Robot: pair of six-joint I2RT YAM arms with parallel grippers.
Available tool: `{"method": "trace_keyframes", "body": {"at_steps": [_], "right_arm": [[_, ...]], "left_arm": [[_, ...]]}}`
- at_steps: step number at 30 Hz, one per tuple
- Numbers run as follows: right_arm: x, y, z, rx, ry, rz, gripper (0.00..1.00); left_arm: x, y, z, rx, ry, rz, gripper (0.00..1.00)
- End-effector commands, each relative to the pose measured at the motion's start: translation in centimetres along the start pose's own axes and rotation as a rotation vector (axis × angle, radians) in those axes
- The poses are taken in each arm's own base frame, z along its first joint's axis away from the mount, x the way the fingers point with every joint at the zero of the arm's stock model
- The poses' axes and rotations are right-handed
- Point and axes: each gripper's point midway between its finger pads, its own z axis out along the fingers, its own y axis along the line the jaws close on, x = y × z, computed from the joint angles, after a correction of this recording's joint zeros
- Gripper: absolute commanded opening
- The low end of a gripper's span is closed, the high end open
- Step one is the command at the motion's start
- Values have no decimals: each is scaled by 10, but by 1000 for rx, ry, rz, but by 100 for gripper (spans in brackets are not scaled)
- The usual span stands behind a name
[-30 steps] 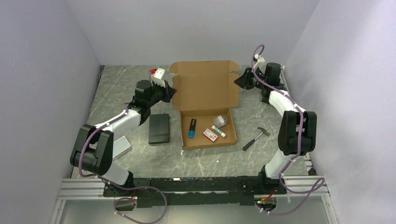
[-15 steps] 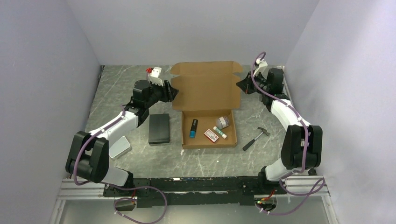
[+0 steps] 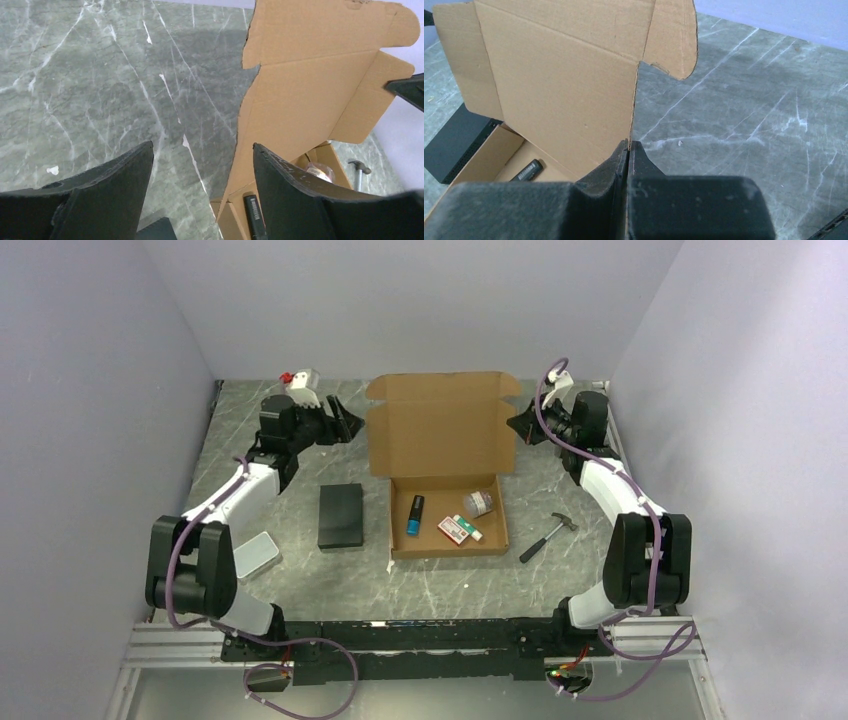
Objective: Fold the paper box
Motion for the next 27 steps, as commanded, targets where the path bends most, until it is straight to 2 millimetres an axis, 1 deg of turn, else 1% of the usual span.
{"method": "trace_keyframes", "body": {"at_steps": [1, 2, 3, 5, 8, 10, 12, 15, 17, 19, 22, 23, 24, 27], "right_arm": [[-33, 7, -8, -10, -100, -102, 0], [-33, 8, -9, -10, -100, -102, 0], [-33, 8, -9, -12, -100, -103, 0], [-33, 8, -9, -12, -100, -103, 0], [-34, 8, -9, -10, -104, -106, 0], [-34, 8, -9, -7, -104, -105, 0], [-34, 7, -9, -4, -105, -104, 0], [-33, 5, -8, 5, -103, -97, 0], [-33, 4, -9, 11, -105, -94, 0], [-33, 4, -8, 12, -105, -87, 0], [-34, 7, -9, 4, -111, -72, 0], [-34, 7, -9, 3, -113, -67, 0], [-35, 8, -9, 4, -117, -60, 0], [-38, 9, -11, 15, -133, -46, 0]], "left_arm": [[-18, -21, 5, 182, -28, -10, 79], [-19, -24, 7, 204, -27, -10, 79], [-18, -25, 11, 221, -18, -17, 79], [-20, -26, 18, 240, -19, -26, 78], [-22, -27, 26, 260, -16, -37, 70], [-22, -29, 29, 274, -10, -40, 63], [-21, -32, 33, 280, 2, -38, 59], [-18, -35, 36, 269, 16, -21, 48], [-15, -37, 38, 247, 25, -6, 35], [-12, -39, 39, 219, 29, 14, 25], [-7, -43, 39, 155, 34, 56, 7], [-6, -44, 39, 136, 33, 69, 2], [-6, -46, 38, 117, 31, 82, 0], [-7, -51, 34, 63, 2, 116, 0]]}}
